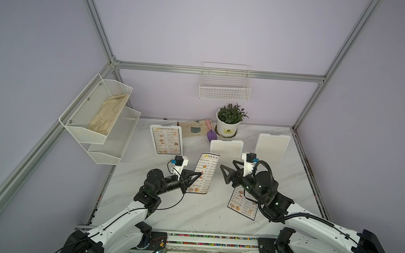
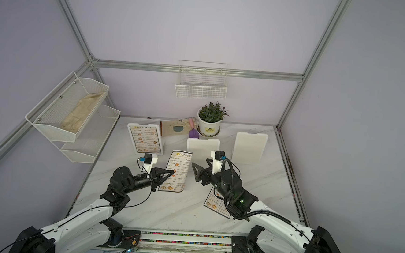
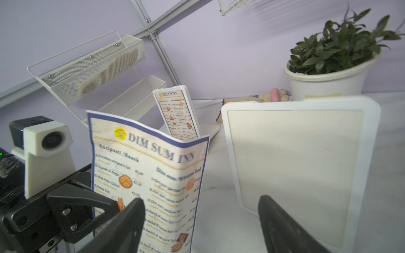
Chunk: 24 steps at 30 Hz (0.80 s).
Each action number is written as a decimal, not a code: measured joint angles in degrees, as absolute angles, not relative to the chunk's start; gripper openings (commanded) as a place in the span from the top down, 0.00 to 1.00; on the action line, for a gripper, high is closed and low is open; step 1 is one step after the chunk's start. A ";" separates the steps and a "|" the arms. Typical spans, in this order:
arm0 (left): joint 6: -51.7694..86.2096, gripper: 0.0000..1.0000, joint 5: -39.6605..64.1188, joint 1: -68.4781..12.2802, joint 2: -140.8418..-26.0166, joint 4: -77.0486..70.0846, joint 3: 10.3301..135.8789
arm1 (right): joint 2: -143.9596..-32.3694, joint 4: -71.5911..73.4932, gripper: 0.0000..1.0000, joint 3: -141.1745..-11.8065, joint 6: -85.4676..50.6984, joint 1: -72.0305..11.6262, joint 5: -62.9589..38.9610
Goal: Insert the menus into the narrow rack
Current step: Pick up the menu from the center of the board.
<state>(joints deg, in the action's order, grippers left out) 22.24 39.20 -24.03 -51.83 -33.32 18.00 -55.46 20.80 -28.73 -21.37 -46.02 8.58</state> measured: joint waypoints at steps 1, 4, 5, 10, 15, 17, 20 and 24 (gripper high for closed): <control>21.52 1.00 39.31 -24.12 -51.46 -33.45 18.00 | -53.87 21.02 0.03 -26.94 -20.53 -46.00 8.99; 19.66 1.00 39.22 -24.53 -50.33 -34.04 18.00 | -48.97 21.56 0.03 -22.26 -18.50 -46.02 8.12; 19.14 1.00 38.96 -24.58 -49.82 -34.15 18.00 | -47.00 22.35 0.03 -20.53 -17.74 -46.02 7.03; 17.34 1.00 38.41 -24.77 -47.77 -34.70 18.00 | -39.83 25.67 0.03 -15.20 -14.59 -46.02 1.85; 16.84 1.00 39.09 -24.82 -47.64 -34.65 18.02 | -40.51 29.32 0.03 -13.56 -12.47 -46.02 -2.46; 16.86 1.00 39.53 -24.82 -47.64 -34.61 18.22 | -42.15 30.68 0.03 -13.32 -11.86 -46.02 -3.53; 16.86 1.00 40.21 -24.82 -47.64 -34.61 18.90 | -44.10 34.13 0.03 -11.70 -10.90 -46.02 -6.22; 16.86 1.00 40.99 -24.82 -47.64 -34.89 19.57 | -46.09 37.69 0.03 -10.44 -9.65 -46.02 -10.50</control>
<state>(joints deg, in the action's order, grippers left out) 16.86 40.99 -24.82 -47.64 -34.89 19.57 -46.09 37.69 -10.44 -9.65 -46.02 -10.50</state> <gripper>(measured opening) 0.047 0.971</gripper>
